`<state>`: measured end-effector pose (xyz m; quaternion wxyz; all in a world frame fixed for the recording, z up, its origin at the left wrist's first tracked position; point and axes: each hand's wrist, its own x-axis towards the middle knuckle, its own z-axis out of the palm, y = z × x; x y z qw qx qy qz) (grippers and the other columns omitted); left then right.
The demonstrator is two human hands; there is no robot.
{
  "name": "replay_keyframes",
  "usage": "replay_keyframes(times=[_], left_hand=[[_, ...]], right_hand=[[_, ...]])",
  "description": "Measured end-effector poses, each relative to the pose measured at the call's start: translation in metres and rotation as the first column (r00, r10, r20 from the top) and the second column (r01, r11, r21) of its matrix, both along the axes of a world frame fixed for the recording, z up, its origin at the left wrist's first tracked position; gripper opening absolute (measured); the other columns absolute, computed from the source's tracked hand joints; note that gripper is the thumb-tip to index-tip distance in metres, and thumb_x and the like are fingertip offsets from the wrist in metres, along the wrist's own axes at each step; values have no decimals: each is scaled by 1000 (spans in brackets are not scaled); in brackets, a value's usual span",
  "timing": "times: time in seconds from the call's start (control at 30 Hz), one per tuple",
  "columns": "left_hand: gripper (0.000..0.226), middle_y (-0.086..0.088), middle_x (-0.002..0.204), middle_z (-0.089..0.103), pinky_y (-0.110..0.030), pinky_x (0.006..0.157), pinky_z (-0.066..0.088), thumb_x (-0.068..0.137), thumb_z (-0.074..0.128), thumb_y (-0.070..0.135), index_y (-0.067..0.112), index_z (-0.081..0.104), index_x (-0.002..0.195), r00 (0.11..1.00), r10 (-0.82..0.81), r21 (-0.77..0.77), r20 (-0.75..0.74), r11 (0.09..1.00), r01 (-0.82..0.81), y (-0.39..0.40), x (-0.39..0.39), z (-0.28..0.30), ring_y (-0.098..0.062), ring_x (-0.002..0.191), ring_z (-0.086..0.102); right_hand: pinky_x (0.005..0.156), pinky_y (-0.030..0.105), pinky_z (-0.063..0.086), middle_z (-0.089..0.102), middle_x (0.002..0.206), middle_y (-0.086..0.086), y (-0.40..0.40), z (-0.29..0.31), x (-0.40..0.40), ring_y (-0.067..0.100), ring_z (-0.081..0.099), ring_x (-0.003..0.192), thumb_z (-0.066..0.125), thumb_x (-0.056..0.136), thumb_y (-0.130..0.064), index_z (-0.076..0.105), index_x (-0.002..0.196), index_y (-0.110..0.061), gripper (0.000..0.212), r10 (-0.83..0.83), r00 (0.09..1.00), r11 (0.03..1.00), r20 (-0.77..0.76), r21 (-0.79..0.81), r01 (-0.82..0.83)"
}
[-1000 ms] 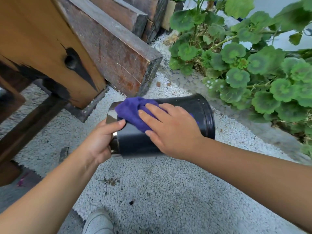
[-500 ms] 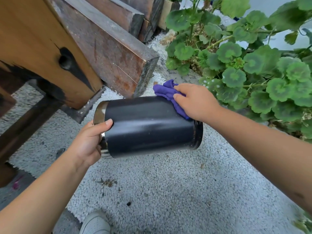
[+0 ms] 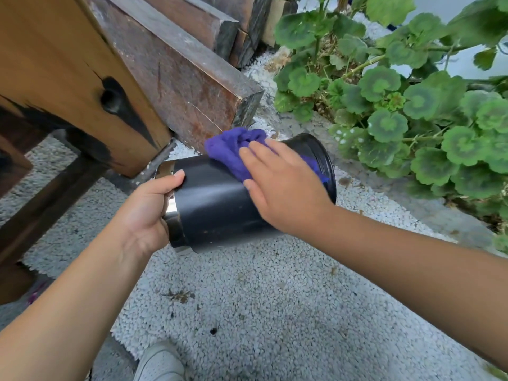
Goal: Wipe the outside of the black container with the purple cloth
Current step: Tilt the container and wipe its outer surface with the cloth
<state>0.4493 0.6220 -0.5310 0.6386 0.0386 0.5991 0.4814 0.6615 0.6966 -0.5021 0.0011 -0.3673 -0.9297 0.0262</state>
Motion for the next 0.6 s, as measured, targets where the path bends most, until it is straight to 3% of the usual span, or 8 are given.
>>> replay_keyframes(times=[0.07,0.17,0.33,0.47,0.57,0.6], left_hand=[[29,-9,100,78,-42,72,60,88,60,31,12,80,95,998,-17,8,54,1000,17,5,1,1,-29,91,75],[35,-1,89,79,-43,60,60,95,54,32,20,82,77,997,11,56,74,998,-15,7,-1,0,-24,81,76],[46,-17,116,72,-47,67,61,101,43,35,6,79,98,988,64,70,141,995,-75,13,-5,-4,-33,102,71],[47,-18,121,70,-49,71,61,100,44,38,7,80,95,984,128,68,123,988,-137,11,-8,-2,-34,103,71],[67,-20,127,66,-56,92,53,93,40,62,8,72,116,965,156,152,213,970,-190,-7,7,-11,-38,116,64],[70,-18,125,68,-56,93,53,90,37,68,13,72,117,969,158,150,190,971,-188,-15,16,-15,-37,114,65]], right_hand=[[115,44,23,45,145,16,-8,-4,-16,34,39,134,33,98,-34,36,145,-4,56,92,995,996,-28,20,-92],[105,47,37,49,143,14,-17,-11,-29,36,43,131,44,96,-36,44,143,-12,53,137,979,990,-148,36,-133],[91,46,47,58,133,9,14,-6,-24,33,53,118,42,93,-39,52,136,-12,52,88,983,995,-164,52,-80],[107,43,37,54,139,11,44,-10,1,34,49,123,36,97,-38,48,140,-9,53,-45,993,996,-109,68,53],[113,42,30,52,142,14,48,-15,11,36,47,127,34,99,-36,47,141,-7,53,-73,991,993,-111,80,82],[113,43,31,53,141,15,47,-16,10,37,48,125,35,99,-35,48,140,-6,52,-82,989,992,-123,83,92]])
